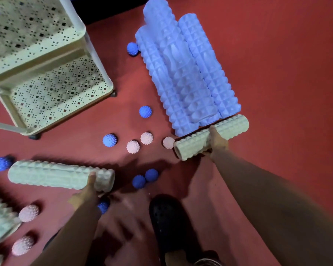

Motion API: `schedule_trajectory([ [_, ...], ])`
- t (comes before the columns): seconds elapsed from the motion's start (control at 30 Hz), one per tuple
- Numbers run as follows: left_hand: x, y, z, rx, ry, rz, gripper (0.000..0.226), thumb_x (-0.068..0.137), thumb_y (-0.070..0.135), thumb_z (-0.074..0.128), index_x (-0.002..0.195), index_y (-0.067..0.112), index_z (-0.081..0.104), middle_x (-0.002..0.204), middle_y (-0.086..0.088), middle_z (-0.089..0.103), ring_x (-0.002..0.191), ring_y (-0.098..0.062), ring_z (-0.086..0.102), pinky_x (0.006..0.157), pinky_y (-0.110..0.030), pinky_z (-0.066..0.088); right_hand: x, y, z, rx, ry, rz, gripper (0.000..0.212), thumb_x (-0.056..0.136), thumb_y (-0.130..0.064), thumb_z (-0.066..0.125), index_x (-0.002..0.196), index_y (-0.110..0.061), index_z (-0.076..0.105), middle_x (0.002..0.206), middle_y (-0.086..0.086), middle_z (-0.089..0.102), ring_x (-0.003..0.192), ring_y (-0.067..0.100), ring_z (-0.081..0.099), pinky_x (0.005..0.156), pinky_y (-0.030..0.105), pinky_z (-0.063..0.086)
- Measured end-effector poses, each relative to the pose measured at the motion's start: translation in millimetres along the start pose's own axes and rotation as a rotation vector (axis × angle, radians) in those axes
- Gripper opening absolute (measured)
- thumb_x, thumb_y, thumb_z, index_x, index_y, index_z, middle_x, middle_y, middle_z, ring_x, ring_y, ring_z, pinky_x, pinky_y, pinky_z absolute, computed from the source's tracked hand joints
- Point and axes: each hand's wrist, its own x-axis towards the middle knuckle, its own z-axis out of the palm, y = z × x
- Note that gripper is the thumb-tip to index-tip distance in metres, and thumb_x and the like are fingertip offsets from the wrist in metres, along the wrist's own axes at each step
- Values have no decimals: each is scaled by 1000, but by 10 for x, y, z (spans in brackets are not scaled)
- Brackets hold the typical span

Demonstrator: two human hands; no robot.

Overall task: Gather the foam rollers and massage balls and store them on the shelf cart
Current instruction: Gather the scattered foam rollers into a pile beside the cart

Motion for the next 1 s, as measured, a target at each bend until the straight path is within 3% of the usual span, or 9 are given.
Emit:
schedule_trajectory([
  [0.07, 4, -30, 52, -38, 71, 49, 75, 74, 54, 85, 127, 6, 62, 116, -8, 71, 99, -26, 71, 81, -37, 56, -11, 37, -10, -1, 12, -34, 71, 77, -55, 82, 119, -4, 57, 92, 15, 66, 63, 26, 65, 68, 52, 63],
  [0.17, -5, 72, 121, -133, 16, 32, 72, 75, 50, 86, 129, 9, 63, 118, -7, 71, 101, -24, 71, 83, -37, 56, -28, 86, -70, 30, 53, -92, 58, 74, -48, 86, 103, -4, 61, 89, 15, 71, 66, 27, 68, 70, 49, 62],
  [0.3, 52, 174, 113, -171, -48, 29, 63, 76, 46, 86, 127, 15, 66, 120, -4, 72, 105, -20, 71, 93, -36, 56, 639, 407, -155, 17, 86, -143, 96, 54, -67, 81, 115, 6, 64, 94, 24, 75, 64, 27, 69, 63, 38, 58],
  [0.47, 13, 193, 95, -217, -43, 30, 63, 78, 40, 87, 129, 12, 65, 123, -6, 72, 105, -22, 71, 91, -39, 57, -150, 130, 6, 95, 76, -131, 73, 78, -40, 85, 129, -9, 43, 83, 13, 68, 62, 30, 69, 68, 65, 59],
  [0.67, -351, 166, 332, -330, -73, 119, 46, 93, 30, 75, 129, 8, 57, 129, -12, 67, 115, -29, 67, 93, -43, 57, -369, 180, 152, 43, -55, -52, 84, 80, -26, 86, 141, -14, 29, 63, 12, 58, 49, 27, 58, 64, 58, 61],
  [0.73, -478, 128, 389, -345, -118, 178, 48, 95, 27, 71, 135, 5, 58, 131, -12, 67, 117, -28, 68, 84, -37, 61, -410, 179, 134, 76, -72, -50, 88, 80, -27, 85, 144, -22, 25, 68, 11, 60, 55, 28, 60, 76, 64, 59],
  [0.9, -781, -40, 480, -177, -272, 375, 49, 90, 34, 76, 129, 7, 66, 126, -14, 71, 120, -33, 66, 107, -55, 49, -265, 216, -38, 63, -101, -58, 100, 58, -42, 95, 129, -13, 31, 60, 18, 65, 57, 34, 65, 67, 54, 59],
  [0.97, -987, -85, 502, -71, -308, 435, 52, 84, 40, 79, 125, 10, 68, 121, -9, 74, 116, -29, 69, 107, -53, 50, -441, 165, -108, 21, -80, -82, 111, 48, -53, 96, 131, -1, 44, 80, 17, 71, 71, 33, 71, 59, 40, 59],
  [1.0, -1098, -103, 519, -27, -315, 453, 54, 81, 44, 81, 122, 10, 69, 117, -7, 75, 112, -27, 71, 105, -52, 51, -661, 81, -139, 4, -67, -138, 101, 60, -51, 92, 134, 0, 46, 91, 11, 72, 79, 26, 71, 63, 34, 58],
])
